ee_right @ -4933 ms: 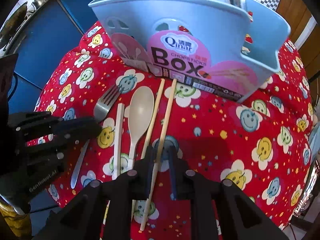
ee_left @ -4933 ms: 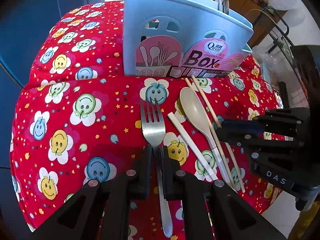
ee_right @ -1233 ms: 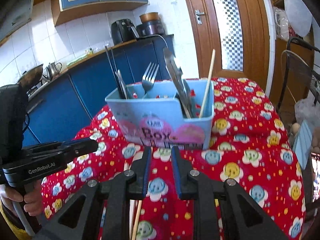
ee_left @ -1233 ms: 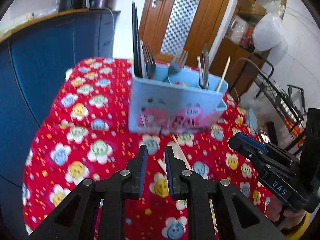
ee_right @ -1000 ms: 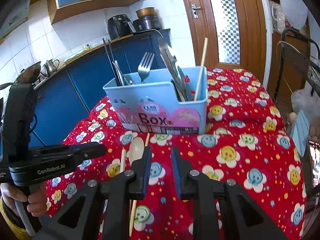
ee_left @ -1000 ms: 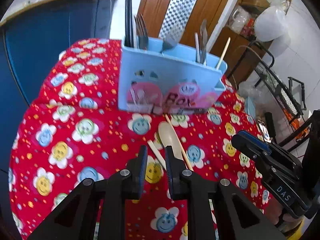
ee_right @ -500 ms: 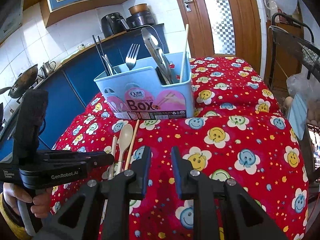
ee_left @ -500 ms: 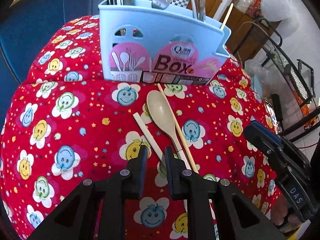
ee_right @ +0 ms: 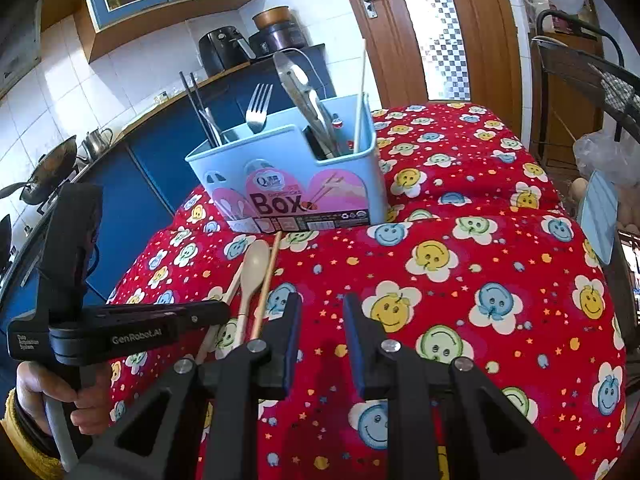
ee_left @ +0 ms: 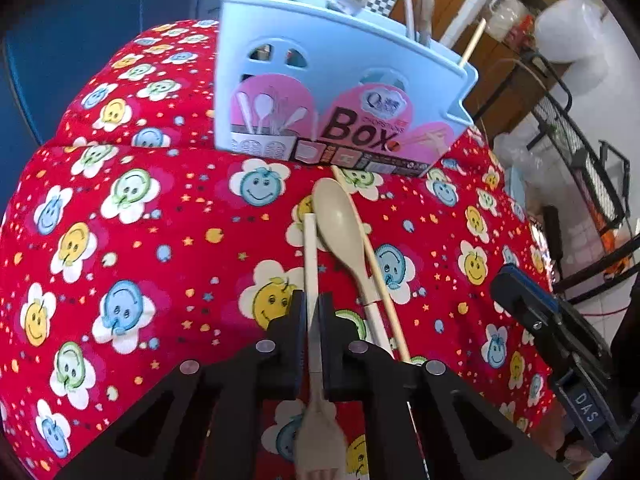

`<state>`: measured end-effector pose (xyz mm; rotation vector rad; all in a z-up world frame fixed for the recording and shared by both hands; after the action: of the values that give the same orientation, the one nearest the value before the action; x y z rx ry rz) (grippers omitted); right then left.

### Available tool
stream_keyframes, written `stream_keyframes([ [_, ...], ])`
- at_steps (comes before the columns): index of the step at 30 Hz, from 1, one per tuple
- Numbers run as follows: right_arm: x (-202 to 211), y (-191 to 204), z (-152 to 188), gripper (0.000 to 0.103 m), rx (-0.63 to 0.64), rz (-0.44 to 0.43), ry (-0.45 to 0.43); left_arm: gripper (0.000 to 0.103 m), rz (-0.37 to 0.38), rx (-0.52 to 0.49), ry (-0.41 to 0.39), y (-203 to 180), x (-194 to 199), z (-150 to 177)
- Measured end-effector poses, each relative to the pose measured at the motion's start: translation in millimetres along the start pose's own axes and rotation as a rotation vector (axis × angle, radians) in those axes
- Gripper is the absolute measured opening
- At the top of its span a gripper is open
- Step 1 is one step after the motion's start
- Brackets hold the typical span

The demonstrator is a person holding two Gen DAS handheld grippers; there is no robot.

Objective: Organize utensils
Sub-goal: 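Grasp a wooden fork with the left gripper while the right gripper grasps the wooden spoon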

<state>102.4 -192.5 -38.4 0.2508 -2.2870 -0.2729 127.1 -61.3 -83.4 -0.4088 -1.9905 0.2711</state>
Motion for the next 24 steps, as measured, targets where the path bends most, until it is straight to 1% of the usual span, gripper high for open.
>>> stream_keyframes([
  [8, -9, 24, 1, 0.024, 0.047, -0.014, 0.040, 0.006, -0.007, -0.033, -0.166, 11, 42, -18],
  [10, -12, 31, 1, 0.024, 0.060, -0.019, 0.051, 0.006, -0.019, -0.047, -0.212, 14, 54, -22],
  [16, -24, 55, 5, 0.024, 0.099, -0.051, 0.103, 0.006, -0.064, -0.076, -0.307, 28, 80, -33],
  [20, -32, 69, 9, 0.024, 0.115, -0.077, 0.135, 0.006, -0.076, -0.088, -0.342, 35, 89, -35],
  [24, -41, 76, 15, 0.024, 0.138, -0.070, 0.166, 0.006, -0.076, -0.086, -0.361, 45, 94, -34],
])
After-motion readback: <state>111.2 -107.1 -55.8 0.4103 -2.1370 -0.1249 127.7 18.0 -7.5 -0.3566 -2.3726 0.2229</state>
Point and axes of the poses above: each gripper's, at about its wrist camera, not at the fingertips, and x roughly against the way its jaws point, y to its left, z to its underside, the point moved 9 cm from there along -x, roughly the way its jaws point, and after that the axes turned 5 degrees about z, right-handed, at the moved point
